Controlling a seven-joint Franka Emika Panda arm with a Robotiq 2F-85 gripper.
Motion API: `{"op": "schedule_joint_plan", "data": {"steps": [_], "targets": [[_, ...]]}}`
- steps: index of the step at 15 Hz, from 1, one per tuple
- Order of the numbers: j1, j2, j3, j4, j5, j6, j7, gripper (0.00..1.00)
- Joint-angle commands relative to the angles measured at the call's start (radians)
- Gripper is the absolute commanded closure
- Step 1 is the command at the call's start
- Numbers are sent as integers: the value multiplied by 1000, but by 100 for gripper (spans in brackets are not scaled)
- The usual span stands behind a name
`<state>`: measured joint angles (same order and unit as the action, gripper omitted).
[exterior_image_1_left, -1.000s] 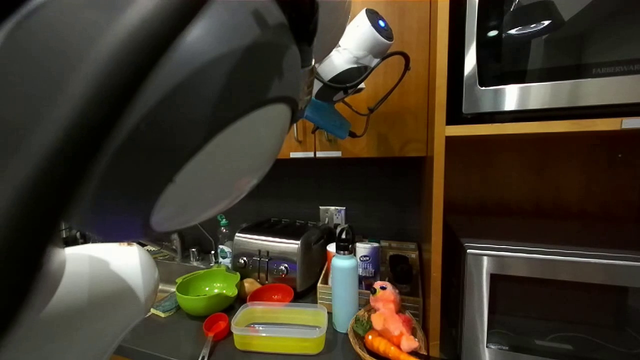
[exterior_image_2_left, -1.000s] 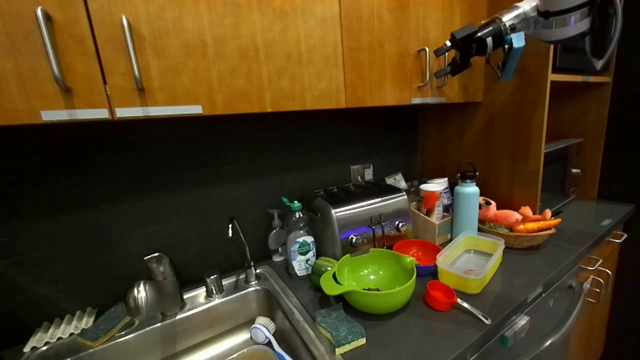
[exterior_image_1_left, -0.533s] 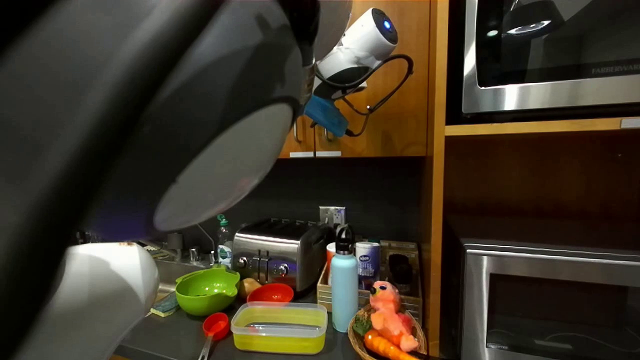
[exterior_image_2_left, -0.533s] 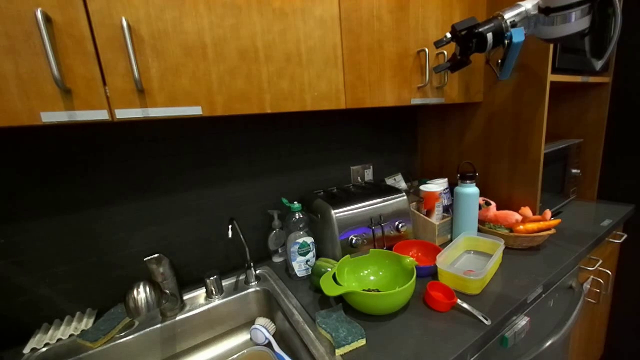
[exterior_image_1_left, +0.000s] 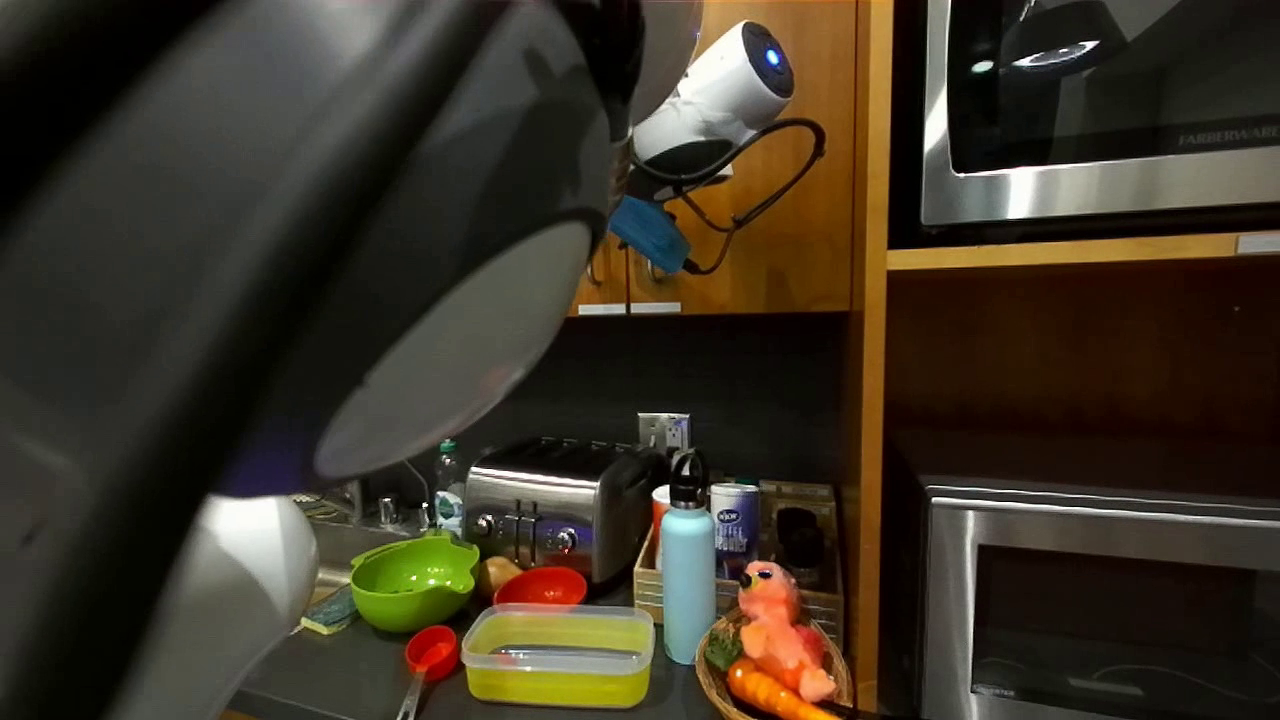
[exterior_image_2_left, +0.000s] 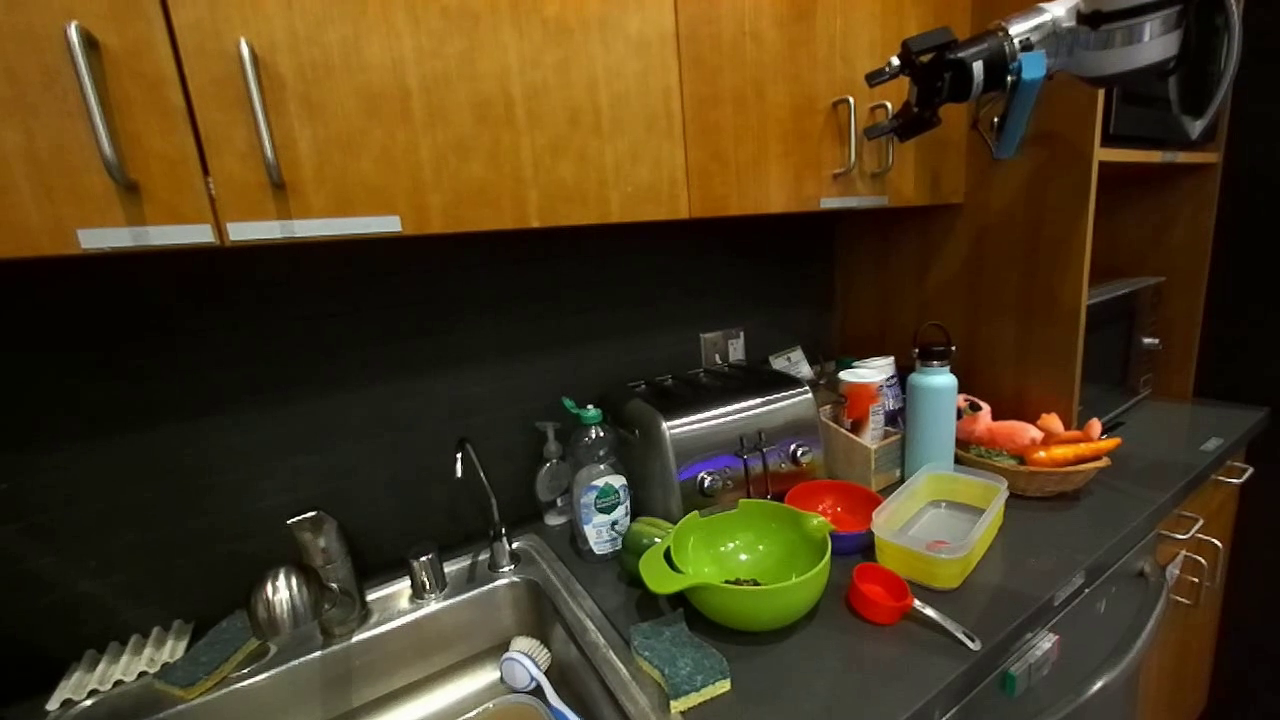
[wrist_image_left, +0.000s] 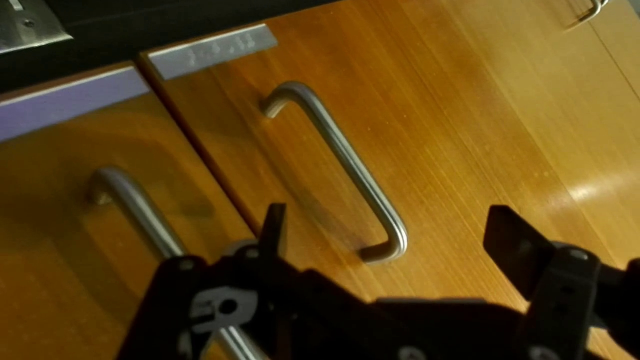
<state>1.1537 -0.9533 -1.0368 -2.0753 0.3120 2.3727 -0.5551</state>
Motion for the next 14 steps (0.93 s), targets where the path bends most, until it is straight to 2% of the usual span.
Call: {"op": "schedule_joint_plan", "data": {"steps": [1,10,14], "targets": [[18,-19,26,-64,50,100,-6,0],[10,-83,73,-185,40,289,32,0],[-34,-107,124,-248,31,316,93,0]]}}
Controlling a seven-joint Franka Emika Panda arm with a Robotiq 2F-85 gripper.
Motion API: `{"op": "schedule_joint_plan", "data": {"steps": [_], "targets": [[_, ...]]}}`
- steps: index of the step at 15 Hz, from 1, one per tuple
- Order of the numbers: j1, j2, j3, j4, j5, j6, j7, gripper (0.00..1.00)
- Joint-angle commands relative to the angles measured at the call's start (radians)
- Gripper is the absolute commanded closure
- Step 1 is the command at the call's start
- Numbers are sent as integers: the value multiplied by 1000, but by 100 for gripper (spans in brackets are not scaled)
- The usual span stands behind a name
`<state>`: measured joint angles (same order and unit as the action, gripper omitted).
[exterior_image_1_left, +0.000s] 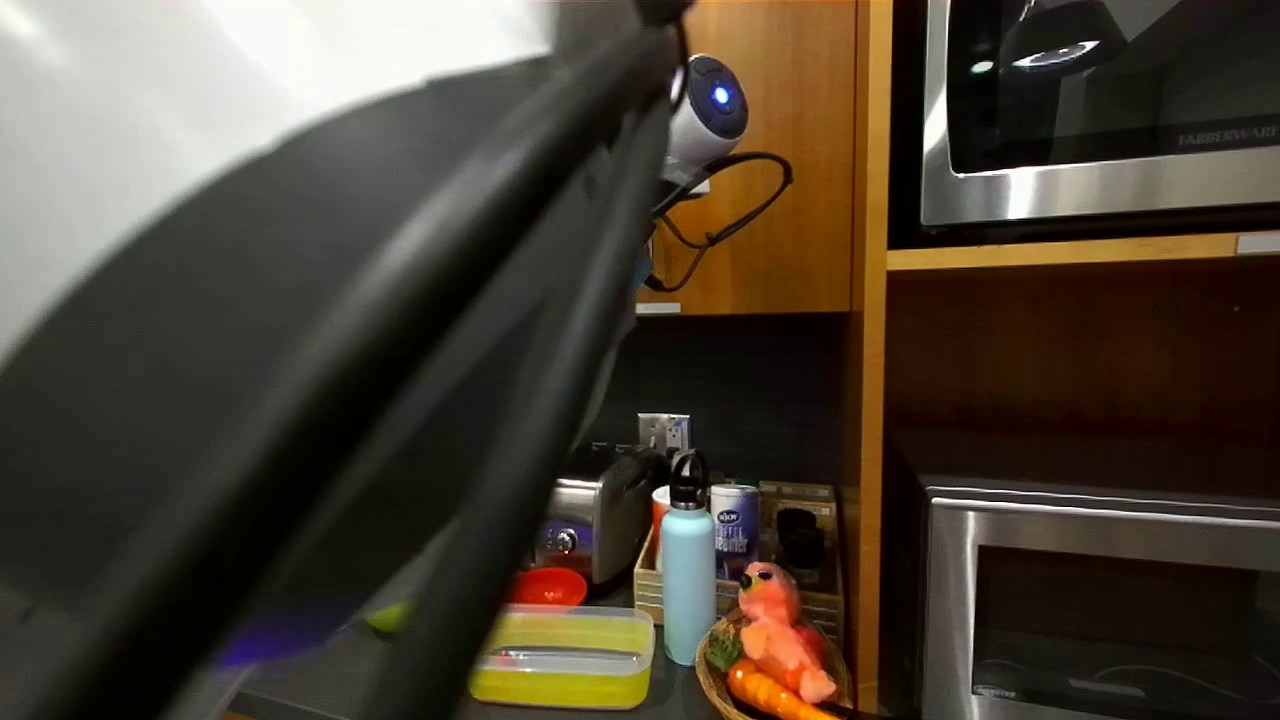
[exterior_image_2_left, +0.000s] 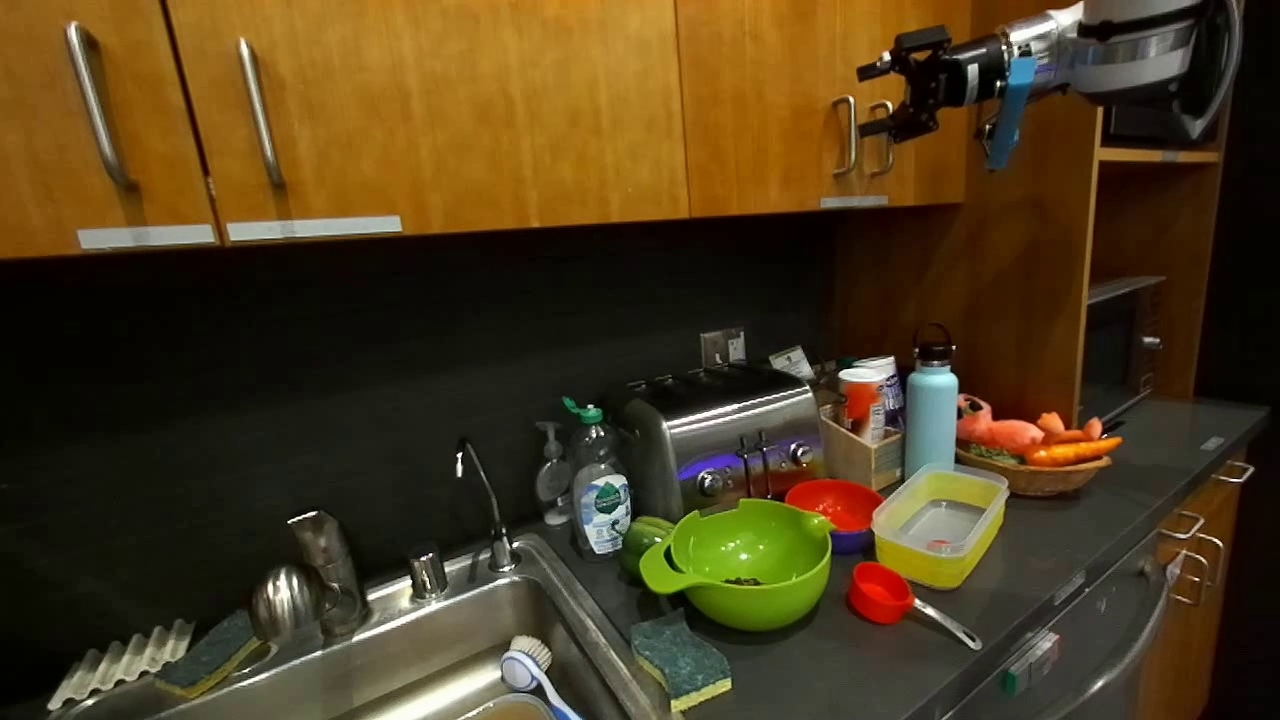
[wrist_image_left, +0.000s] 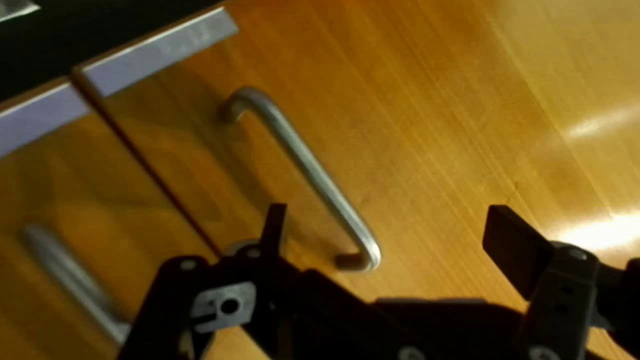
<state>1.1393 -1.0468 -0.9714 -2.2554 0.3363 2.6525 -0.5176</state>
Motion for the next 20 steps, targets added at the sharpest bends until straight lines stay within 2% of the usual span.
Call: {"op": "schedule_joint_plan", "data": {"steps": [1,6,11,20], "targets": [[-31,-17,83,-89,11,43,78,0],[-73,-19,137,-134,11,70,140,0],[-77,-11,179,-150,10,51,172,0],[-252,11,233,-145,-4,-59,188,0]]}}
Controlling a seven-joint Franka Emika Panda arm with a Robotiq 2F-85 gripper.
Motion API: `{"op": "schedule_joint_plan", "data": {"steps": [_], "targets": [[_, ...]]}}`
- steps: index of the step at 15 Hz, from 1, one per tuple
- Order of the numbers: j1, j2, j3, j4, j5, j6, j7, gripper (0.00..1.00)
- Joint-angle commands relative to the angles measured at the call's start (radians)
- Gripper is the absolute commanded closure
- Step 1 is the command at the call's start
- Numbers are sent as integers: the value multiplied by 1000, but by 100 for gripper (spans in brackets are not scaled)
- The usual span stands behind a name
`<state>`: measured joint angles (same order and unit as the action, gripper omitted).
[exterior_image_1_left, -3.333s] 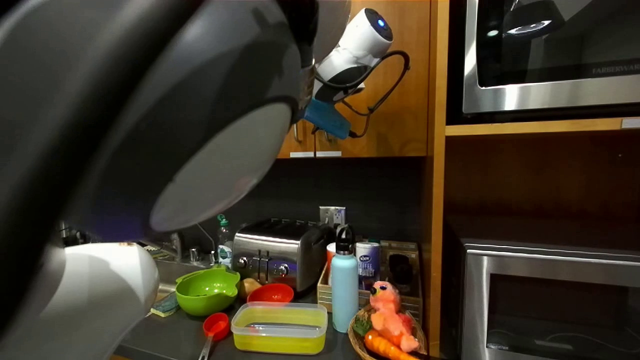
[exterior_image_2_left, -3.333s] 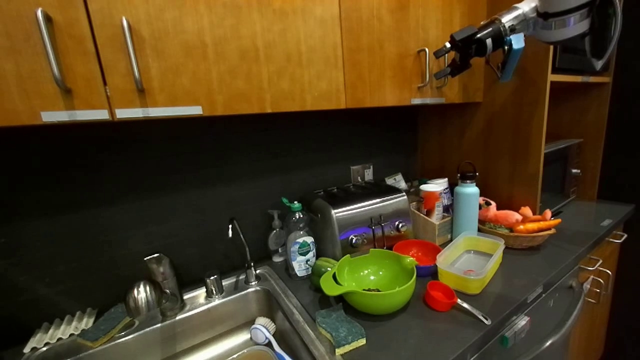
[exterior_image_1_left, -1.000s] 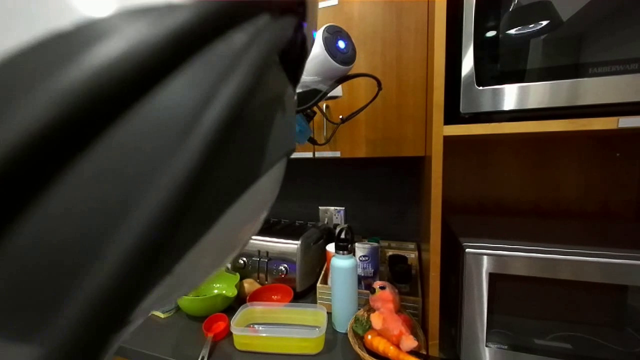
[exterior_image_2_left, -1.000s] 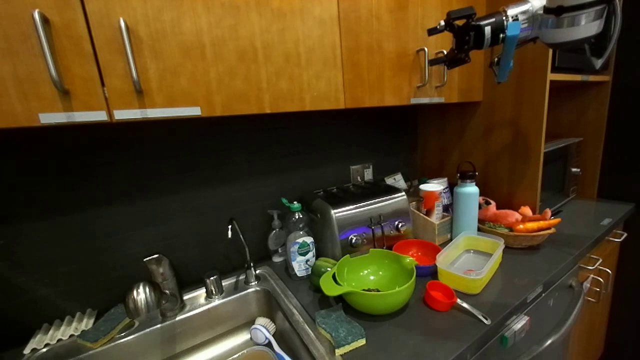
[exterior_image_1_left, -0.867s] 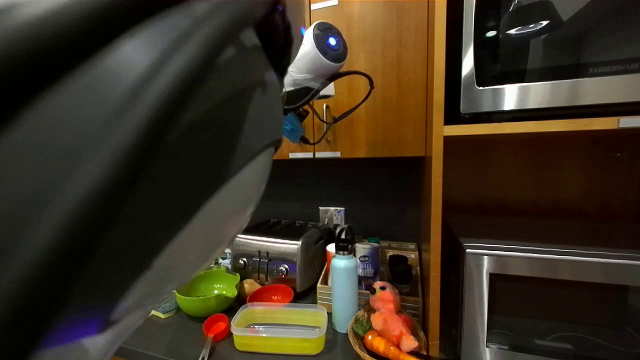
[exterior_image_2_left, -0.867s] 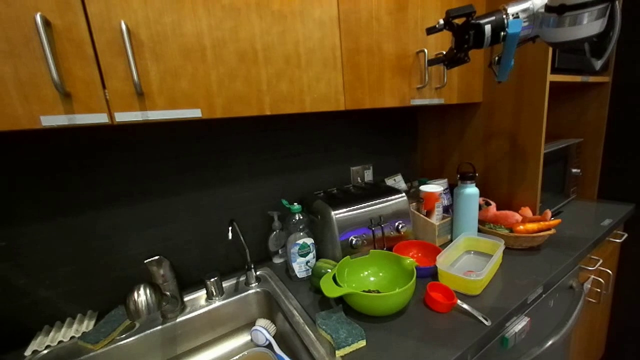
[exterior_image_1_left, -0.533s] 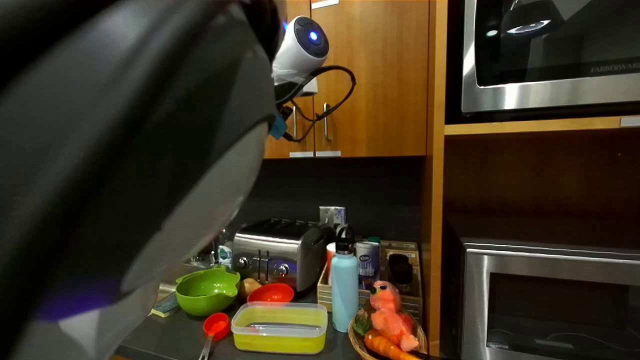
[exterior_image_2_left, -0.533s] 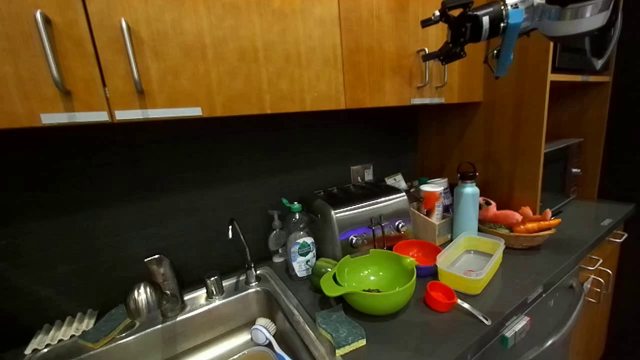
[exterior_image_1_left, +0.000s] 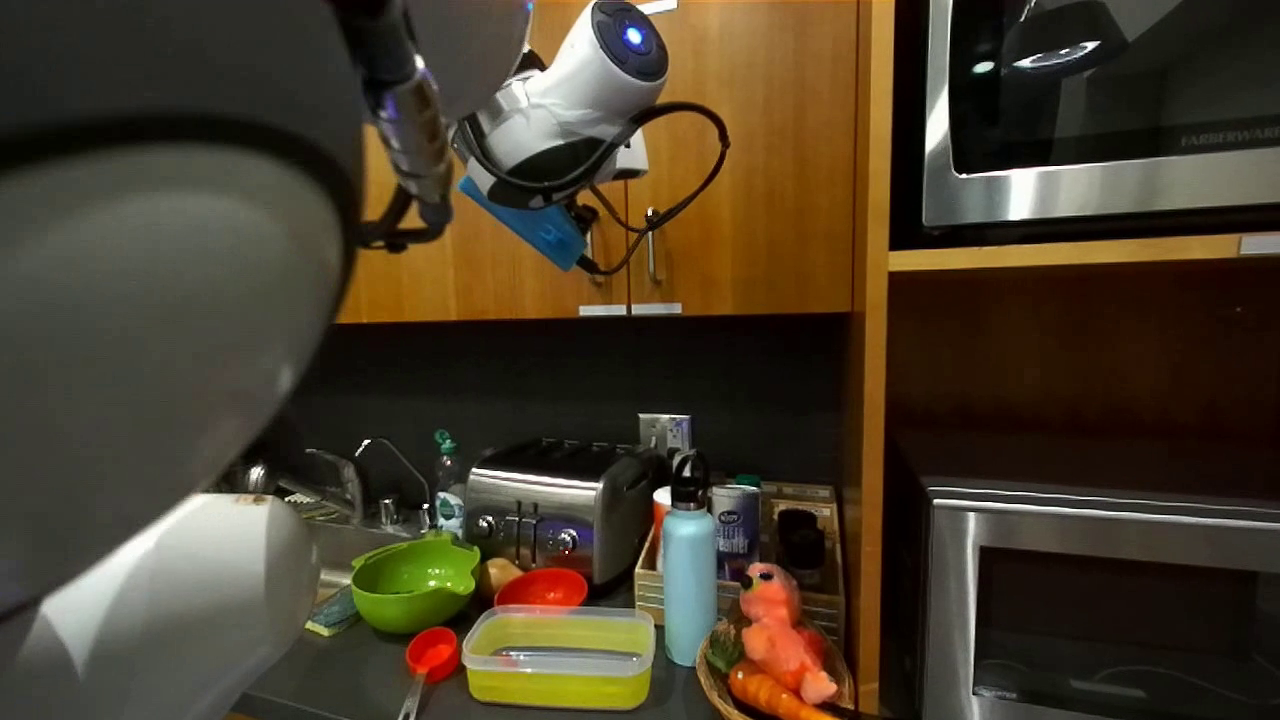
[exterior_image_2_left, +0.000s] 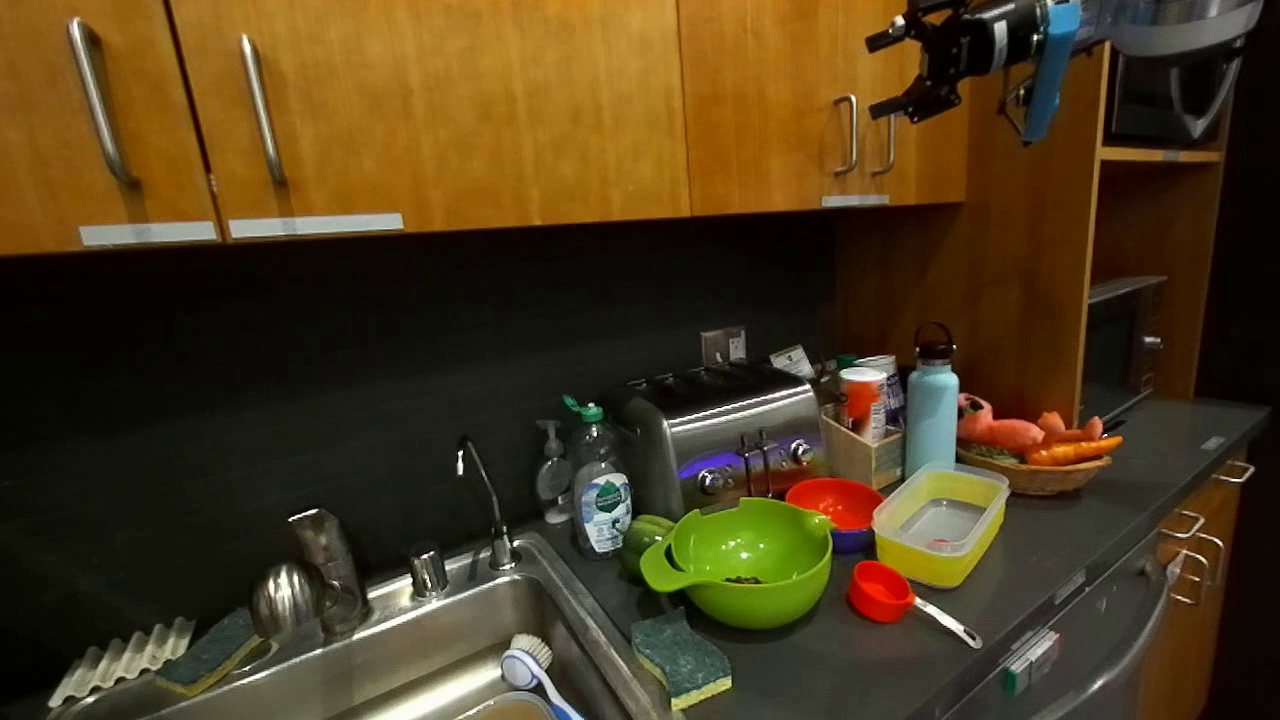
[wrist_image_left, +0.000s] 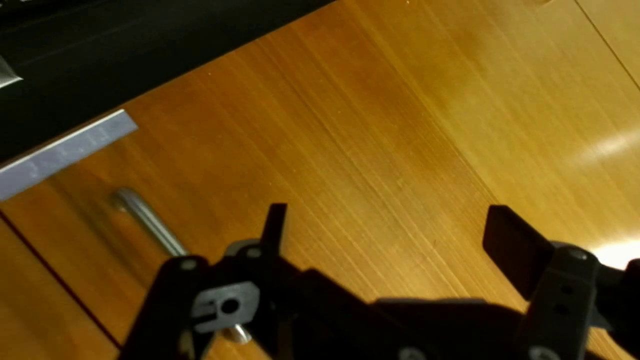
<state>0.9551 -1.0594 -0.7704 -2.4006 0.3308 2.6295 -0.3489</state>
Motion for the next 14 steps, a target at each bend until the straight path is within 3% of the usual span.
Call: {"op": "schedule_joint_plan", "data": {"steps": [1,5,14], "targets": [[-78,24,33,3,7,-48,13,0],[-103,29,31,27,24,-99,-2,0],[-31,100,-34,83,33,-116,-40,0]]}}
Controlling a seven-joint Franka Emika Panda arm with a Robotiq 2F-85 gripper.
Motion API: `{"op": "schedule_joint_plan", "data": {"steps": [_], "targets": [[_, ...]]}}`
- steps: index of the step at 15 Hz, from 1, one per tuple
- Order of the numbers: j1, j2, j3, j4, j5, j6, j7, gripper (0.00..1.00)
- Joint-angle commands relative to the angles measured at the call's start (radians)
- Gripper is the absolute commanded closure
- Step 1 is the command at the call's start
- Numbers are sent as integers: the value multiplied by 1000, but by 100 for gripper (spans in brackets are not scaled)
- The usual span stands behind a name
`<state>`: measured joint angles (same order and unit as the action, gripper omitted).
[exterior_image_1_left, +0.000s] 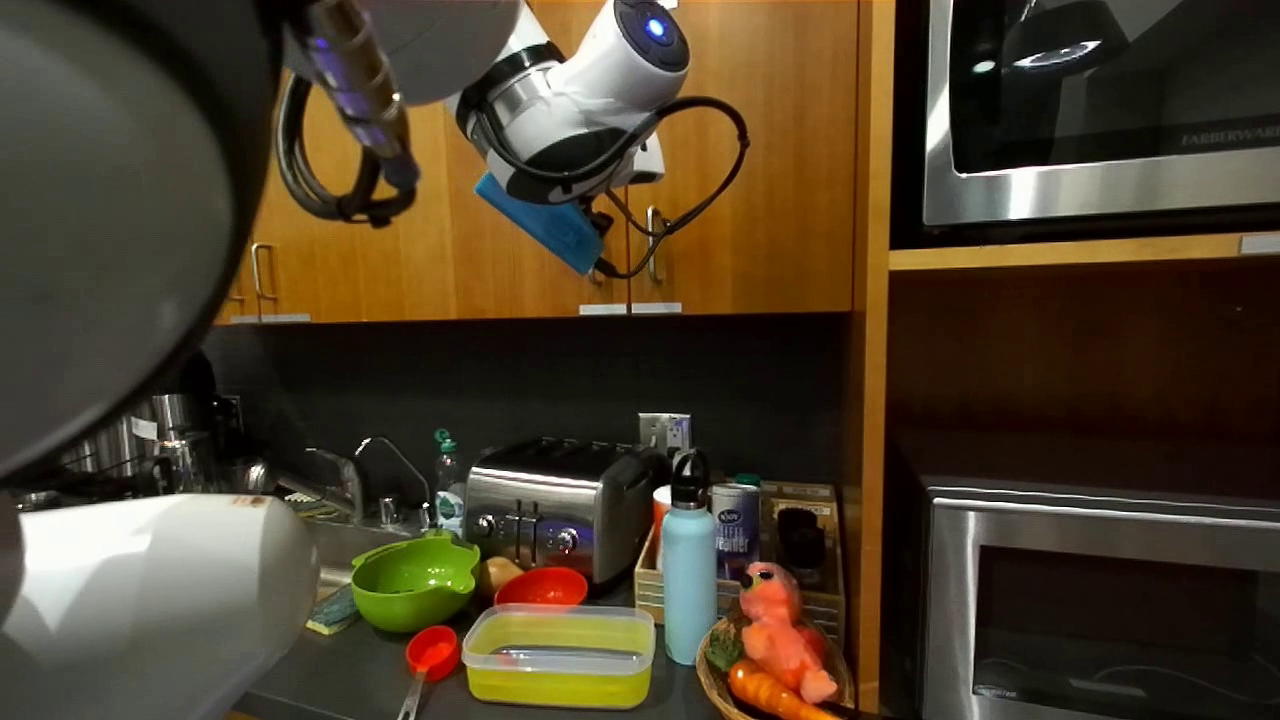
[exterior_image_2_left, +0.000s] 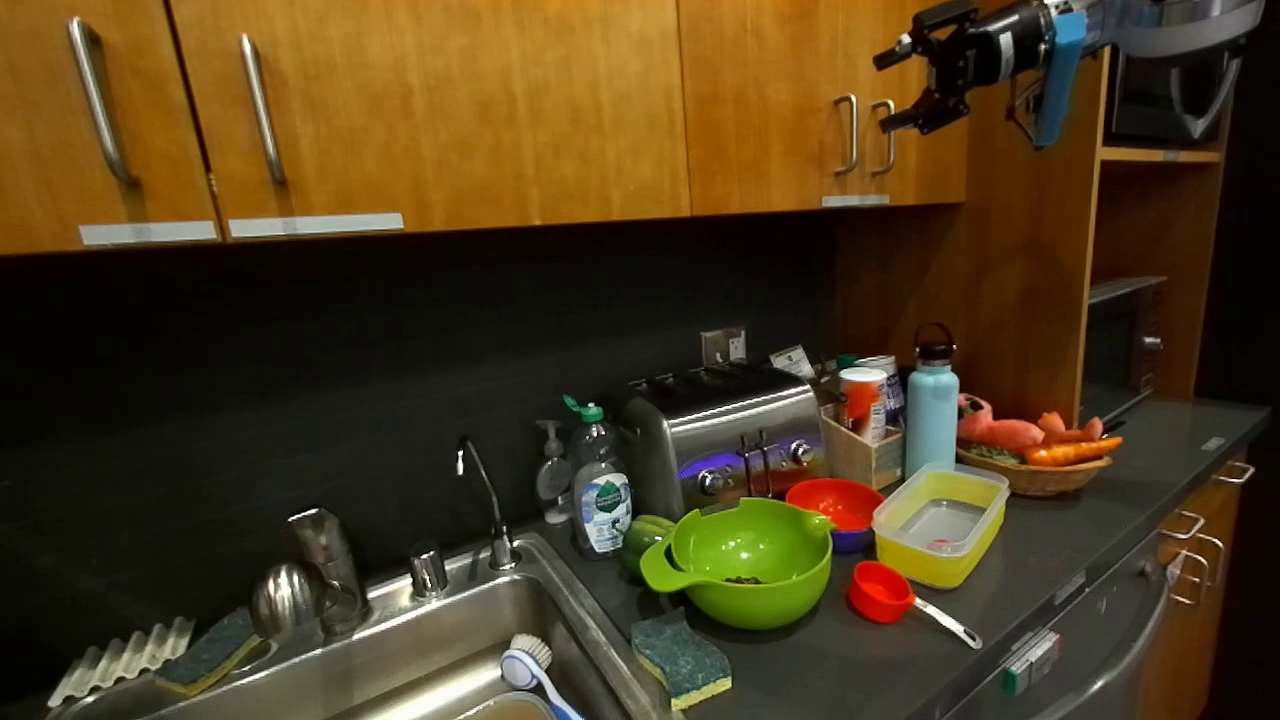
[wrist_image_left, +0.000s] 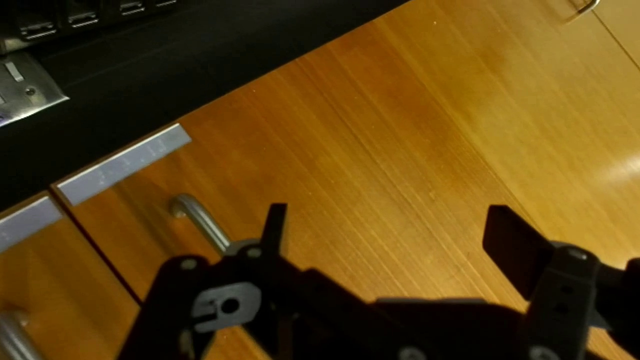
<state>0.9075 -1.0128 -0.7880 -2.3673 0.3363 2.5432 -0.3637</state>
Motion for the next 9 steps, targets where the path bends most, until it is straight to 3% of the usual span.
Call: {"op": "schedule_joint_plan", "data": {"steps": [1,9], "targets": [[20,59,-23,58,26,-38,-27,0],[44,101,-68,144,25,-102,-69,0]]}}
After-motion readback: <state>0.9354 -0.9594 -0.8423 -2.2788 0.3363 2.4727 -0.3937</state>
